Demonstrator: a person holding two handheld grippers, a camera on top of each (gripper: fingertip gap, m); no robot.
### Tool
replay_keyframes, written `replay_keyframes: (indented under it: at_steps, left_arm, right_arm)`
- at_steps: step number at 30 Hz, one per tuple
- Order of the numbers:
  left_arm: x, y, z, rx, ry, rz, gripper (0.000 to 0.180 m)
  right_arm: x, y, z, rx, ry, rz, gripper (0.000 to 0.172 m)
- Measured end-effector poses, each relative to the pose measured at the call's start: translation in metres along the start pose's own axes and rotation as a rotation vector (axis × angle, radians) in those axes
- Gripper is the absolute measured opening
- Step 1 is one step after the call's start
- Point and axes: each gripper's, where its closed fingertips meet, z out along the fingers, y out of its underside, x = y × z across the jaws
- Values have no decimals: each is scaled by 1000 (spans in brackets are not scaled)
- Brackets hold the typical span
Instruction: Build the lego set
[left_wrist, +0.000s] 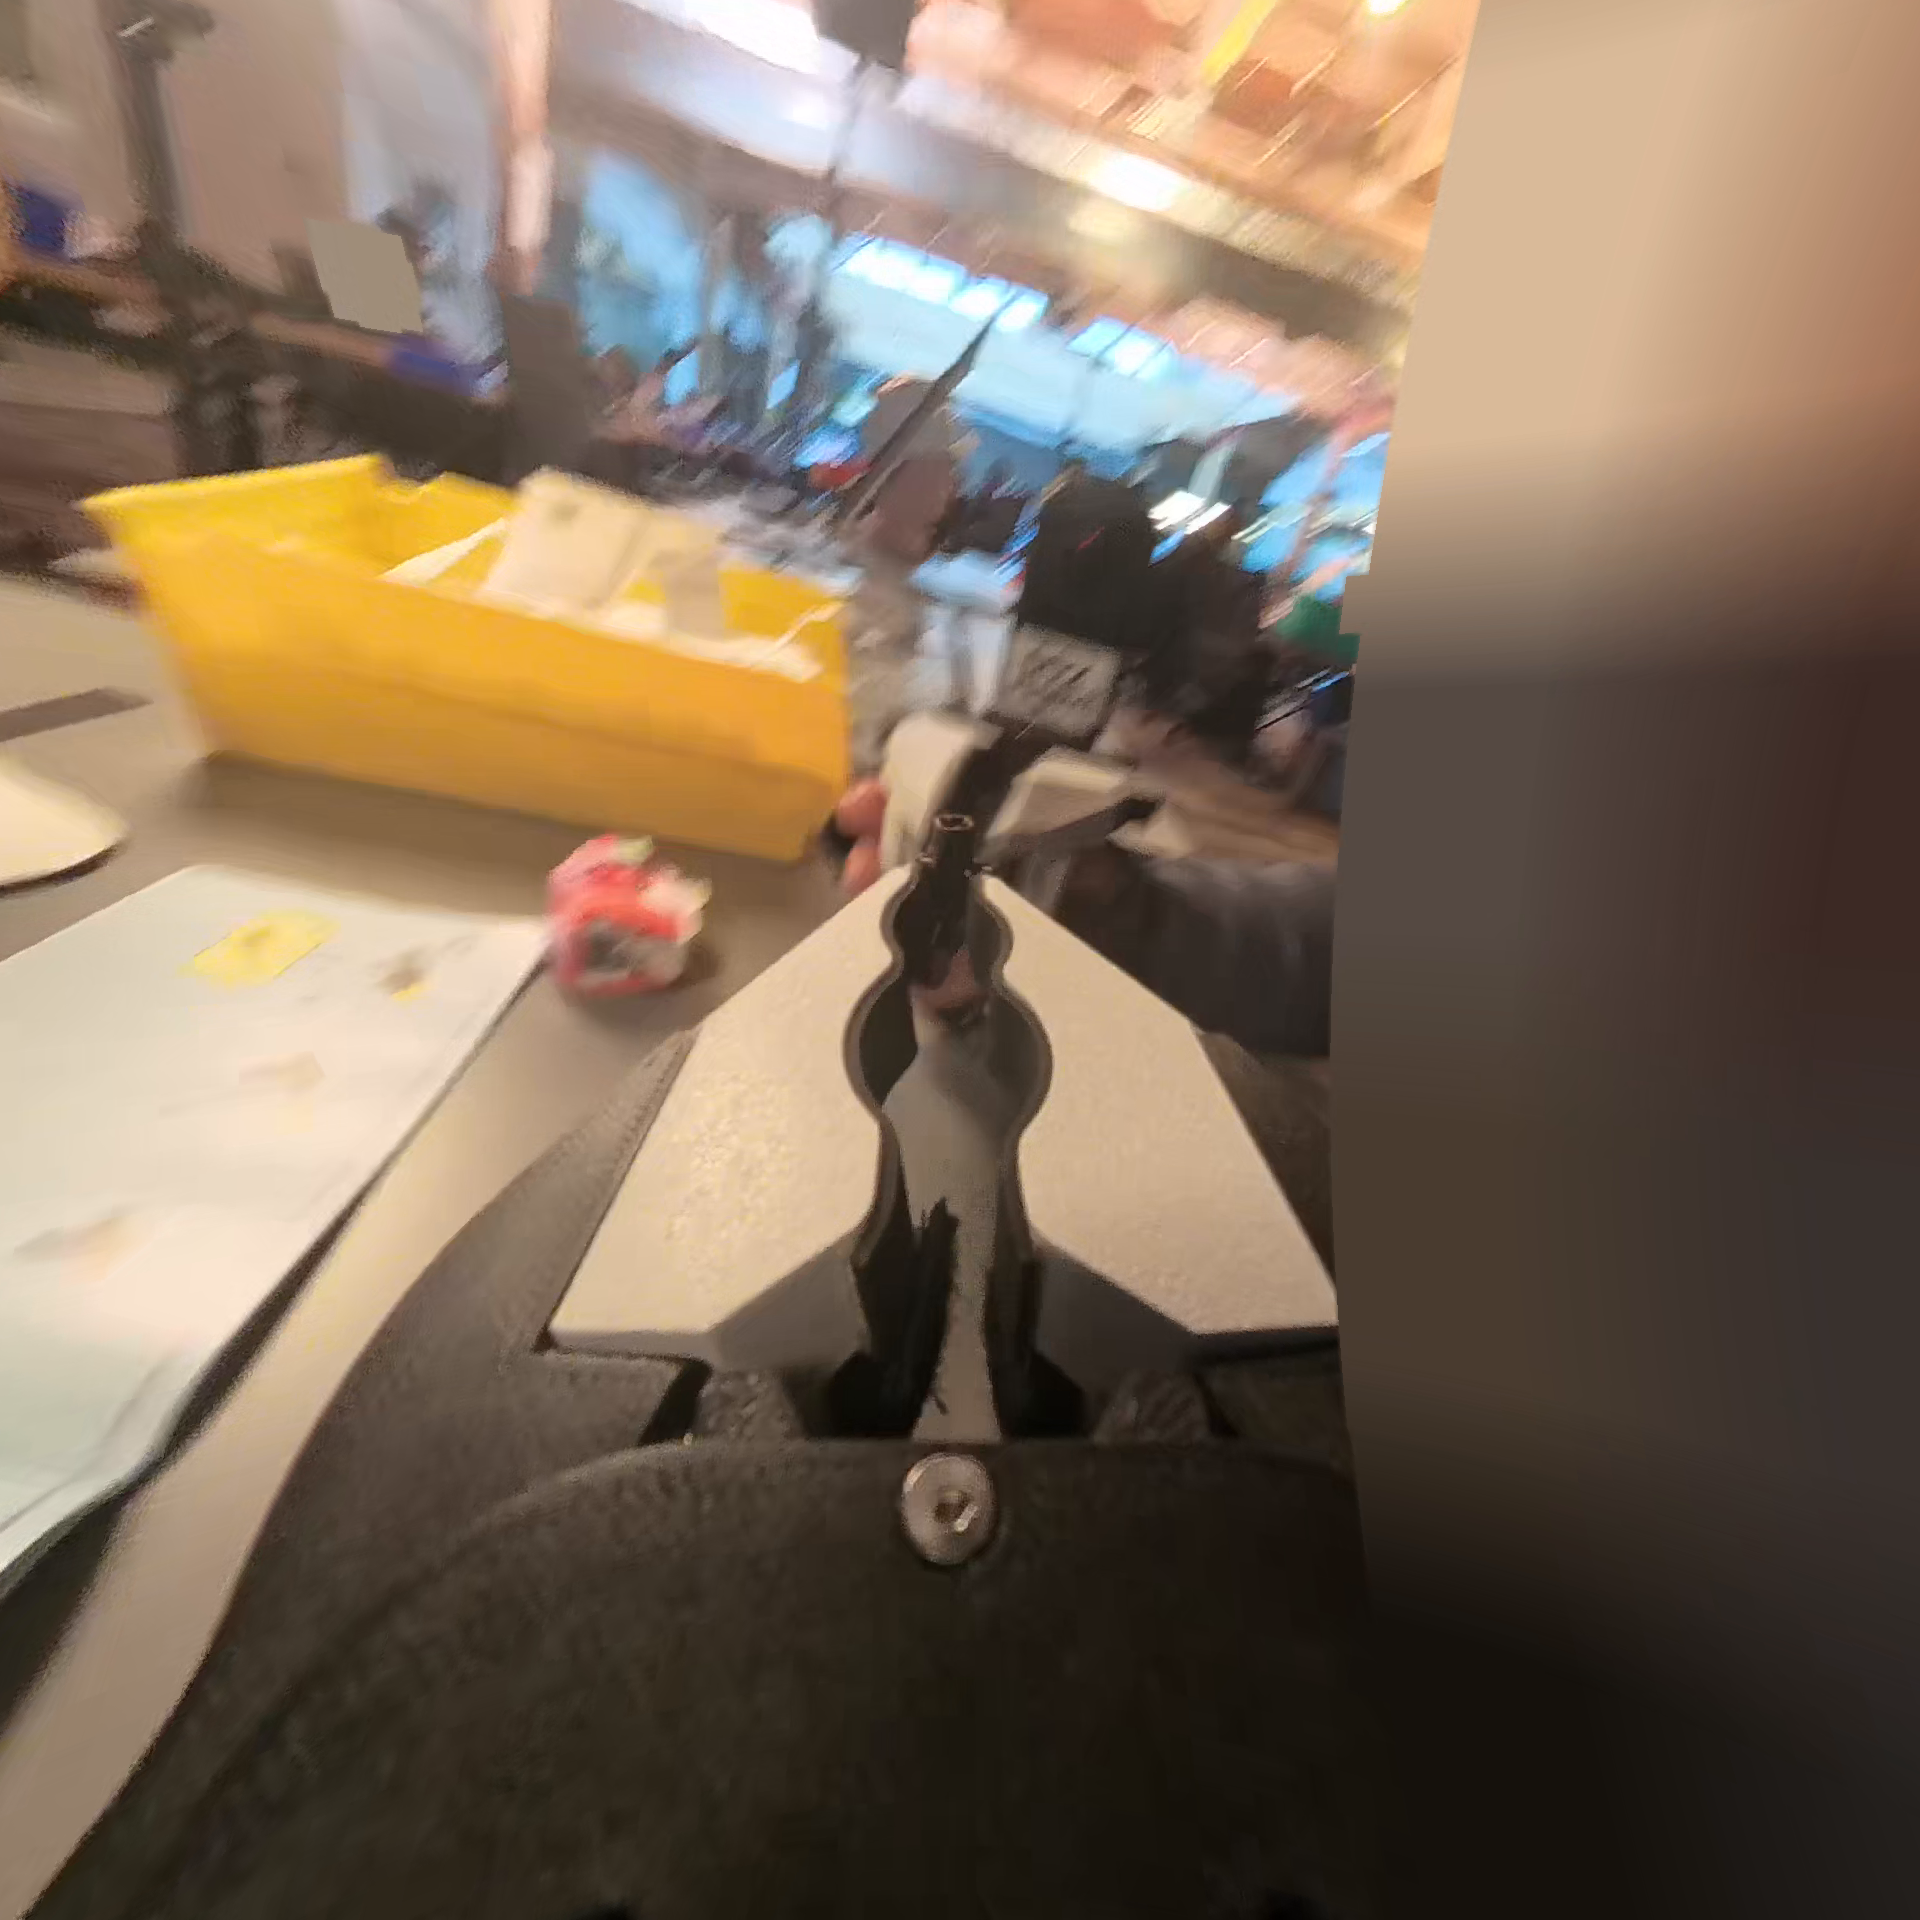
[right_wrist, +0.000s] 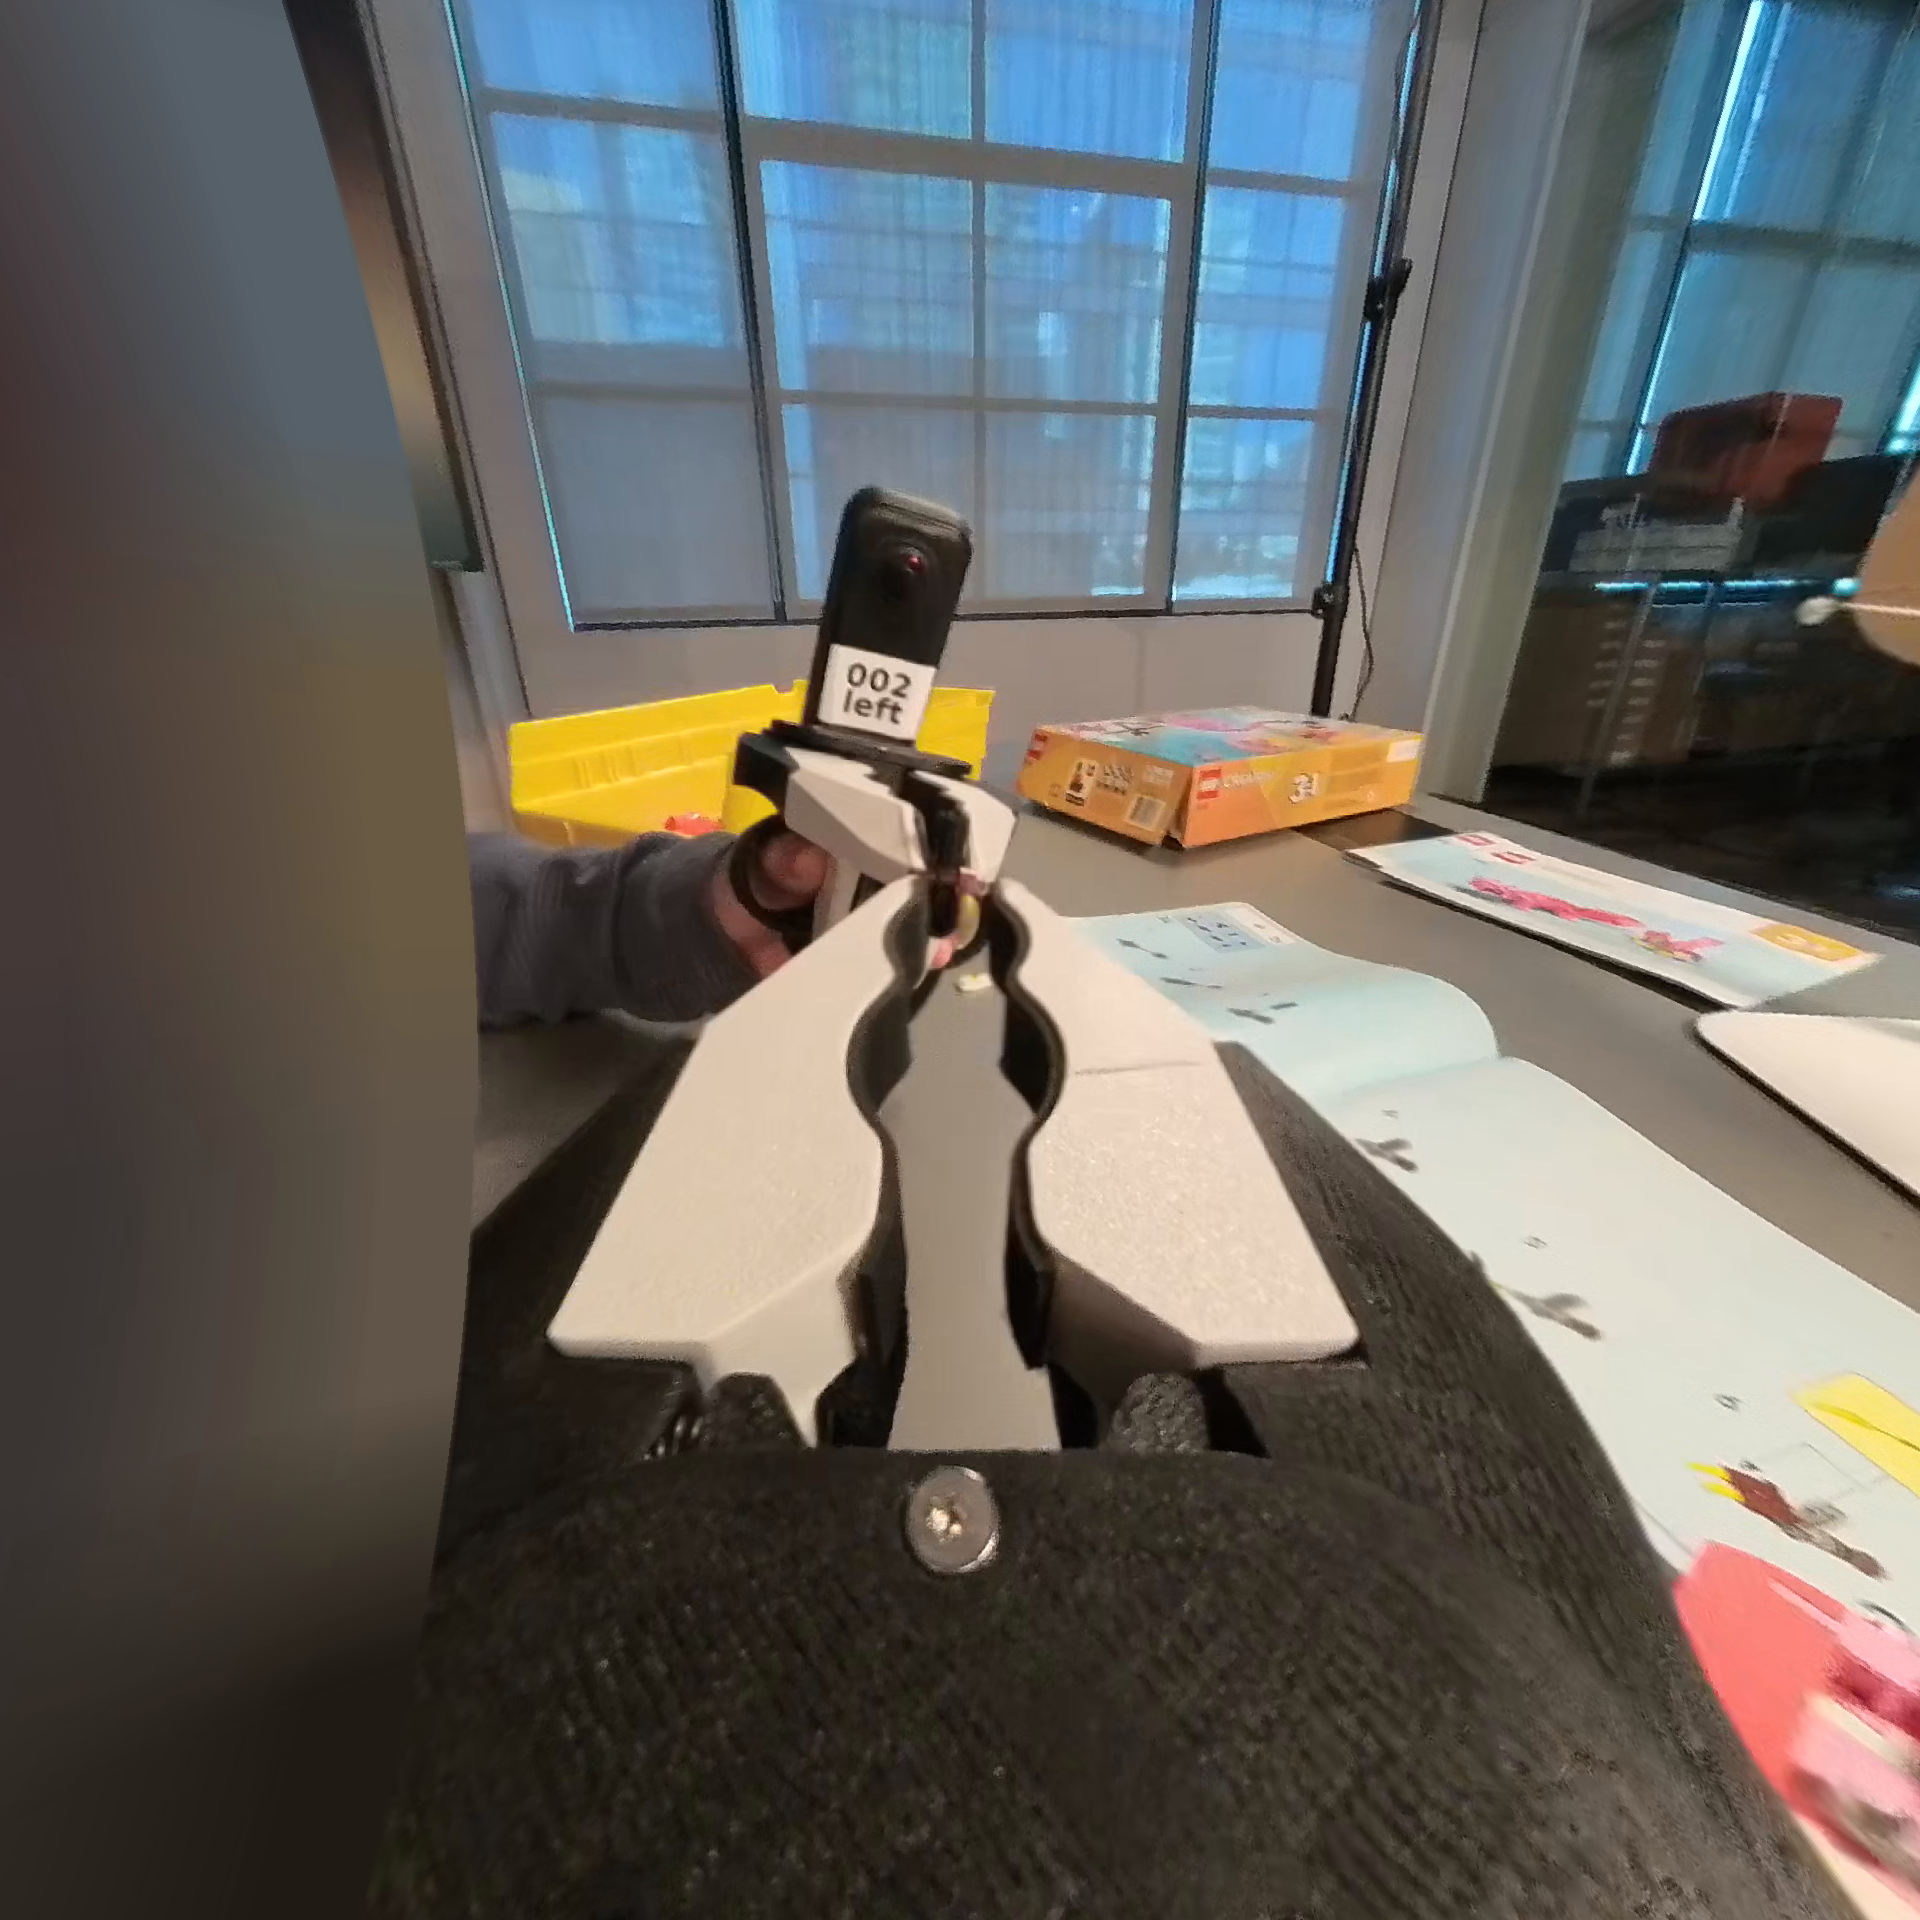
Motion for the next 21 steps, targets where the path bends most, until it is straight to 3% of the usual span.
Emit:
replay_keyframes:
  at_steps: [1,5,9,14,21]
  left_arm:
    - [-10,6,-3,-55,-62,14,5]
    - [-49,42,-26,-356,-306,110,5]
    - [-58,67,-35,-531,-345,117,6]
    - [-60,94,-38,-661,-324,151,6]
    - [-60,104,-46,-716,-316,141,7]
  right_arm:
    - [6,-1,-5,-7,15,2,18]
    - [28,34,-23,-279,52,19,34]
    - [24,84,-29,-564,18,-4,33]
    - [20,100,-24,-664,-2,-27,25]
    - [24,122,-15,-802,-44,-54,17]
